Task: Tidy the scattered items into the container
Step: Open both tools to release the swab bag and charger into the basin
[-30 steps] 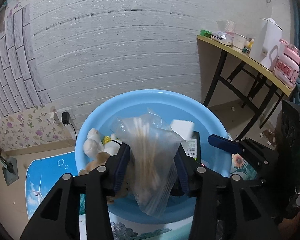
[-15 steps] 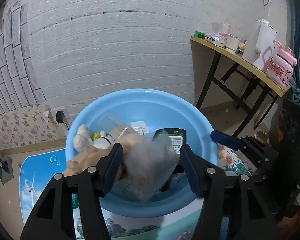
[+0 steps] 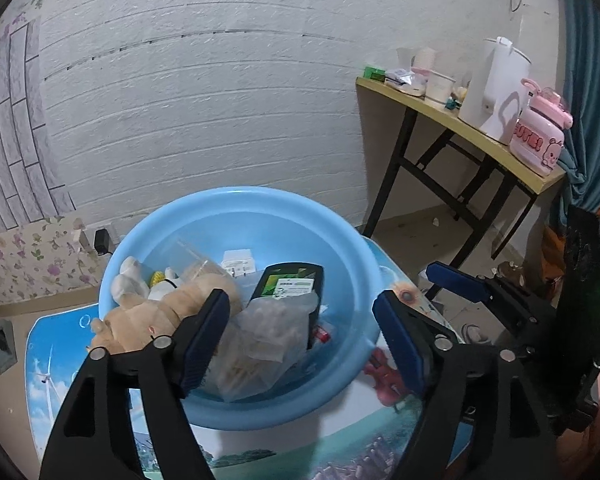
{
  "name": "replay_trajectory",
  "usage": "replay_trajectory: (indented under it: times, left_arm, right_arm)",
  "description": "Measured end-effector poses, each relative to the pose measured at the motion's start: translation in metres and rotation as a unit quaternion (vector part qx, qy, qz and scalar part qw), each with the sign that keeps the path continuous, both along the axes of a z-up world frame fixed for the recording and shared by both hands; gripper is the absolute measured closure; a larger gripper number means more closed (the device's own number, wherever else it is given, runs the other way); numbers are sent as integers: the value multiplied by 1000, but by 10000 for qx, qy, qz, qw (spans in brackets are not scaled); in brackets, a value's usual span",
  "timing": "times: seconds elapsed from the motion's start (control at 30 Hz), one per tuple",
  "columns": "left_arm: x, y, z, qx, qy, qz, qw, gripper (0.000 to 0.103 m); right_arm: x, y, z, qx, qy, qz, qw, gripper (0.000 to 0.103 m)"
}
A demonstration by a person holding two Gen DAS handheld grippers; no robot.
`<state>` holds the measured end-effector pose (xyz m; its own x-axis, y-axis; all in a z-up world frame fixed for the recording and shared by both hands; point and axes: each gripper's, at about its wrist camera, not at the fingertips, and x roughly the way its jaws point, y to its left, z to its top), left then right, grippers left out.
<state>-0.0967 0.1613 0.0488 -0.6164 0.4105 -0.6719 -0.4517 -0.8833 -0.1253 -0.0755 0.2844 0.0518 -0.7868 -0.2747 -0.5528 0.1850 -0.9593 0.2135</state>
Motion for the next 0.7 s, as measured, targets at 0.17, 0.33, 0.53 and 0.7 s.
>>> replay_trajectory:
  times: [0.17,0.33,0.53,0.7]
  left_arm:
    - [9,-3,5,25,105,33,9999,16]
    - [16,-14,6,33,137,134,9998,9]
    - [25,-35,7,47,196,338,9992,8]
    - [30,-51,8,54,235,475,9986,8]
  right_arm:
    - [5,-1,0,11,-66,3,10000,29]
    - [9,-6,1,35,-97,33,9999,29]
    - [14,-13,3,118,-162,-20,9998,29]
    - [18,-21,3,152,-199,-4,9997,29]
